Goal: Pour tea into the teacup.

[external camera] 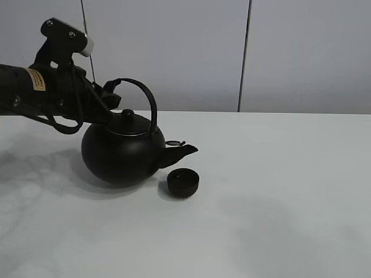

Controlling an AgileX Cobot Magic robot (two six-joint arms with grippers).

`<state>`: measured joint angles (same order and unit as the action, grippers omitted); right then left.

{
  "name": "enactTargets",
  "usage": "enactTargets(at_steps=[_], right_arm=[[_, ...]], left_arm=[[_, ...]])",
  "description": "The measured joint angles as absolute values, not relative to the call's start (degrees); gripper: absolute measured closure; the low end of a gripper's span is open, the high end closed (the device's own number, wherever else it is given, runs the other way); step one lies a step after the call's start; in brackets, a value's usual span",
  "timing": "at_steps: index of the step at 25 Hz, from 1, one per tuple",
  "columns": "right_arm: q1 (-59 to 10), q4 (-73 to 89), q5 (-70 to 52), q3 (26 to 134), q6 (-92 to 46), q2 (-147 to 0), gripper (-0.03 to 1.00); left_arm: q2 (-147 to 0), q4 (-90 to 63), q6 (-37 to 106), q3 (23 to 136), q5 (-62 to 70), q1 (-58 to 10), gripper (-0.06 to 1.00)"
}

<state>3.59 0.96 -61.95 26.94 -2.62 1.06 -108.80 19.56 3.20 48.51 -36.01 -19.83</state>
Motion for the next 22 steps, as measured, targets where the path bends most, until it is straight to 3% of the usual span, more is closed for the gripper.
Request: enactTargets(at_steps=[9, 22], right_arm=[[3.6, 1.0, -62.0, 26.9, -2.6, 1.1, 0.33], [3.6, 1.0, -62.0, 26.9, -2.6, 1.1, 0.33]], left_arm=[[-108.8, 15.7, -0.9, 43.0, -44.9, -19.8, 0.84], [-108.8, -0.5, 6.9, 32.7, -56.4, -19.8, 0.84]])
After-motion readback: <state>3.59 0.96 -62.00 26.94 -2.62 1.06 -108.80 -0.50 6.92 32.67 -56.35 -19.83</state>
